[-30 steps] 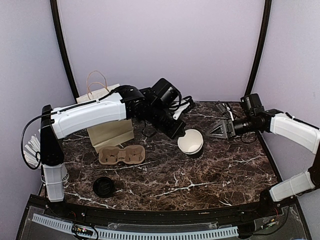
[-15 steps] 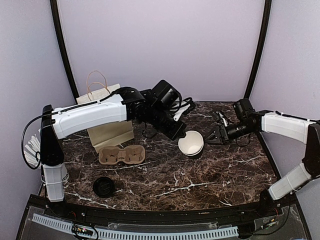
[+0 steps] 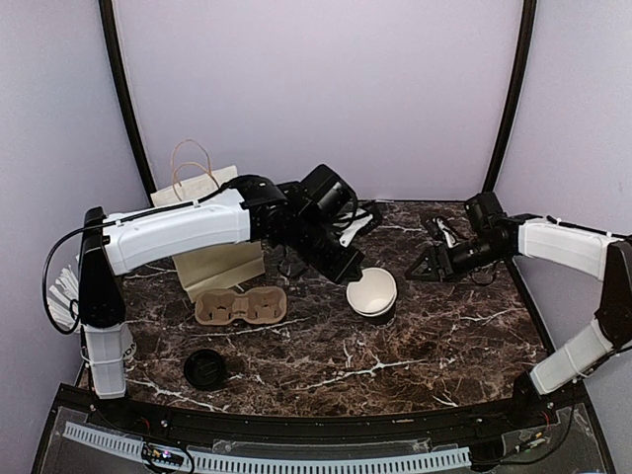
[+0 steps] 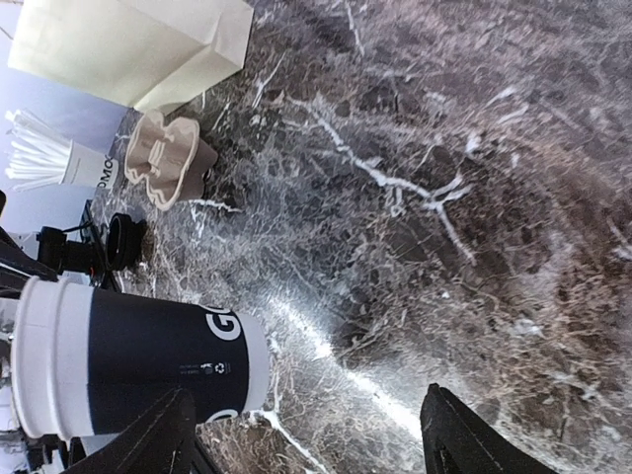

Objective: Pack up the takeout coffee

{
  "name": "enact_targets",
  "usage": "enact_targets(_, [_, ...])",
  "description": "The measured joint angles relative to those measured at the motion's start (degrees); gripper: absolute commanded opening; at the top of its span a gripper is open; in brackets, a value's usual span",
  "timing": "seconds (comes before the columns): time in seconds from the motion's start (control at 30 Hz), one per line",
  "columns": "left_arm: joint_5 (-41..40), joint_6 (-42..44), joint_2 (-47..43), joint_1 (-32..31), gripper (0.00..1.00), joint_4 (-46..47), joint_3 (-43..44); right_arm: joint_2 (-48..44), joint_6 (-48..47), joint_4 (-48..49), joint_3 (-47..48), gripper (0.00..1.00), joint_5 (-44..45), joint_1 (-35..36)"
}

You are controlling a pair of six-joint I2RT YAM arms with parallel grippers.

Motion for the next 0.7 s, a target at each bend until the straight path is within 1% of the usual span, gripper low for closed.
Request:
enact_targets(0.17, [1.79,0.81,0.87,1.18,0.0,-7.54,1.97,-6.01,-0.81,1.09,-1.4,0.82,1.79,-2.49])
enact_targets(0.3, [3.74,0.79,2.82,3.82,0.0,-13.2,4.22,-9.68,-0.9,1.86,-3.02,0.82,1.92,-2.67])
enact_targets(0.4, [3.85,0.72,4.39,5.6,0.0,-17.44,5.11,-11.19,-0.98,2.25,-3.96,0.82,1.99,-2.67])
enact_targets(0.53, [3.89,0.35,6.4,5.9,0.0,-20.96,5.7,-11.82,-0.96,2.89,-4.98,0.82,2.43,-2.69])
enact_targets(0.6, [3.91,0.11,7.32,5.66,0.06,-22.1,5.7,-11.85,-0.96,3.06,-5.03,0.82,2.58,-2.67])
enact_targets(0.67, [4.04,-0.02,7.41,5.66,0.21,-22.38,5.99,-11.87,-0.96,3.39,-5.03,0.82,2.6,-2.67])
enact_targets(0.7, [4.02,0.09,7.41,5.66,0.24,-22.6,6.14,-11.89,-0.96,3.5,-5.05,0.82,2.6,-2.67])
